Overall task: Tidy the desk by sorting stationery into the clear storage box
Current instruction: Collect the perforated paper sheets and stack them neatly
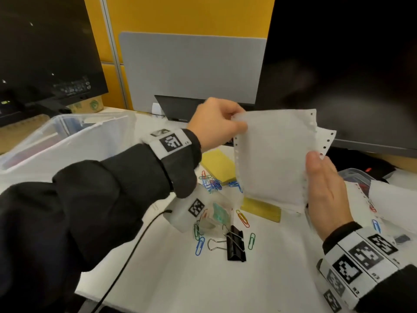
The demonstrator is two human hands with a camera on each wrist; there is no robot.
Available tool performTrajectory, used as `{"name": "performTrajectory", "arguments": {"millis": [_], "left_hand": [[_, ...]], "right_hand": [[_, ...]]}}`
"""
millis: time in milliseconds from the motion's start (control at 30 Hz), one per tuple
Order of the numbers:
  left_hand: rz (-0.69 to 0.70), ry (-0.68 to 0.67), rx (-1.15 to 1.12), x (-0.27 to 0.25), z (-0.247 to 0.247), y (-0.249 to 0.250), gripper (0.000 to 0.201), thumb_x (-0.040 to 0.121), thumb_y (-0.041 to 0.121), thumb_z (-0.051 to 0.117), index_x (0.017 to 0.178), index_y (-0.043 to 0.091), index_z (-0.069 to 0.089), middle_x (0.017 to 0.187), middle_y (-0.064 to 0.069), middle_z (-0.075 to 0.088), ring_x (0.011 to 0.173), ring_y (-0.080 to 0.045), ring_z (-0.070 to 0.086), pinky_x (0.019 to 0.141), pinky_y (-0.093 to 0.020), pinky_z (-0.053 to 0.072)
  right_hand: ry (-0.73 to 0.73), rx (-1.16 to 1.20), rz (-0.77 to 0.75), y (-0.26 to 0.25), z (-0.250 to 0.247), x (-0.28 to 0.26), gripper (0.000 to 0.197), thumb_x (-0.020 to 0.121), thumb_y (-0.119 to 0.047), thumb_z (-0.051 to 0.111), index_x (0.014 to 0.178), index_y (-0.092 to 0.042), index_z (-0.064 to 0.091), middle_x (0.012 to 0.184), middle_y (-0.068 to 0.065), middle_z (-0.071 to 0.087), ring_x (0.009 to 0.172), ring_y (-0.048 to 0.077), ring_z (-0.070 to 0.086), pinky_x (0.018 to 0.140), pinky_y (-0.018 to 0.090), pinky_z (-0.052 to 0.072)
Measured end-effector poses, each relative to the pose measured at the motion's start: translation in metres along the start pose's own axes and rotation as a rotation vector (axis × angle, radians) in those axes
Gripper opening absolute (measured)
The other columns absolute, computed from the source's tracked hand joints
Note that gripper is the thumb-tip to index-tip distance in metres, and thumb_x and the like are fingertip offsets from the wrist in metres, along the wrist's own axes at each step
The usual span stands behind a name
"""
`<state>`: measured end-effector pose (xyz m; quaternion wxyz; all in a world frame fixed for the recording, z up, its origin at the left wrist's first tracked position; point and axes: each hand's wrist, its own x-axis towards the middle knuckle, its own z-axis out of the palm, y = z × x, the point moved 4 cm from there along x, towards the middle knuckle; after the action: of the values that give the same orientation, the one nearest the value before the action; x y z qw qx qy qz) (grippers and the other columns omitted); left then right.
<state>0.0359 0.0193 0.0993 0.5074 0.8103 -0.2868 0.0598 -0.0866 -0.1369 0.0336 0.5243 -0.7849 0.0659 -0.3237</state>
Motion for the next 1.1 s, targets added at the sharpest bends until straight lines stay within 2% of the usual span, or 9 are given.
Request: {"name": "performTrajectory", "arguments": {"millis": [100,200,300,400,567,700,833,967,1100], "left_hand": [[-0.001,-0.044,0.112,-0.003,0.011,-0.007,0.02,0.079,0.012,0.066,0.098,0.014,0.069,0.077,-0.002,0.066,0.068,-0.012,0.06,0.077,-0.027,0.055],[-0.03,0.003,0.303,0.001,-0.004,-0.023,0.023,0.085,0.018,0.063,0.108,0.012,0.064,0.091,-0.003,0.07,0.083,-0.012,0.062,0.079,-0.017,0.046],[-0.247,-0.054,0.641,0.003,-0.022,-0.064,0.033,0.09,0.016,0.054,0.122,0.006,0.054,0.12,-0.012,0.062,0.113,-0.026,0.057,0.091,-0.027,0.042],[-0.54,-0.21,0.88,-0.009,-0.032,-0.107,0.037,0.094,0.018,0.048,0.127,0.0,0.048,0.131,-0.018,0.053,0.12,-0.032,0.051,0.091,-0.033,0.042],[-0.696,-0.487,1.071,-0.025,-0.037,-0.143,0.04,0.089,0.016,0.056,0.127,0.004,0.054,0.123,-0.015,0.057,0.113,-0.029,0.057,0.094,-0.03,0.043],[-0.736,-0.387,1.01,-0.026,-0.034,-0.146,0.051,0.094,0.036,0.049,0.131,0.002,0.046,0.135,-0.015,0.051,0.123,-0.031,0.051,0.099,-0.031,0.04],[-0.777,-0.275,0.918,-0.027,-0.036,-0.153,0.097,0.069,0.07,0.059,0.136,0.007,0.032,0.132,-0.014,0.05,0.116,-0.03,0.052,0.095,-0.036,0.043],[-0.775,-0.27,0.83,-0.034,-0.034,-0.157,0.102,0.058,0.069,0.07,0.134,0.01,0.036,0.131,-0.011,0.051,0.114,-0.027,0.052,0.092,-0.035,0.044],[-0.697,-0.294,0.798,-0.033,-0.026,-0.153,0.085,0.062,0.062,0.072,0.123,0.006,0.051,0.123,-0.013,0.057,0.104,-0.027,0.054,0.087,-0.031,0.044]], "right_hand": [[-0.04,-0.157,-0.051,0.002,0.0,0.0,0.027,0.087,-0.024,0.058,0.114,-0.023,0.059,0.109,-0.004,0.052,0.093,0.003,0.052,0.088,0.025,0.044],[0.023,-0.267,-0.056,0.006,-0.003,0.004,0.039,0.088,-0.008,0.055,0.127,-0.008,0.051,0.117,0.004,0.053,0.1,0.01,0.049,0.09,0.028,0.043],[0.041,-0.26,-0.008,0.01,-0.004,0.005,0.048,0.089,-0.01,0.054,0.136,-0.011,0.043,0.132,0.005,0.05,0.118,0.019,0.049,0.101,0.041,0.044],[0.039,-0.247,0.017,0.01,-0.004,0.005,0.056,0.09,-0.01,0.052,0.142,-0.018,0.032,0.142,0.003,0.043,0.128,0.02,0.044,0.106,0.045,0.04],[0.011,-0.164,0.031,0.004,-0.005,0.004,0.07,0.092,-0.003,0.047,0.146,-0.031,0.014,0.144,-0.01,0.035,0.123,0.003,0.034,0.101,0.027,0.031],[-0.014,-0.197,-0.031,0.006,-0.005,0.004,0.06,0.092,0.0,0.044,0.14,-0.033,0.029,0.129,-0.018,0.034,0.117,0.001,0.035,0.098,0.02,0.034],[0.008,-0.245,-0.062,0.01,-0.006,0.006,0.043,0.092,0.0,0.042,0.128,-0.022,0.049,0.119,-0.012,0.042,0.112,0.001,0.037,0.08,-0.003,0.025],[0.014,-0.251,-0.047,0.009,-0.006,0.005,0.042,0.093,-0.001,0.041,0.129,-0.021,0.049,0.12,-0.01,0.041,0.11,0.001,0.036,0.078,-0.004,0.025],[0.01,-0.243,-0.047,0.006,-0.005,0.004,0.042,0.093,0.0,0.041,0.13,-0.02,0.049,0.133,0.001,0.045,0.11,0.003,0.036,0.091,0.015,0.03]]}}
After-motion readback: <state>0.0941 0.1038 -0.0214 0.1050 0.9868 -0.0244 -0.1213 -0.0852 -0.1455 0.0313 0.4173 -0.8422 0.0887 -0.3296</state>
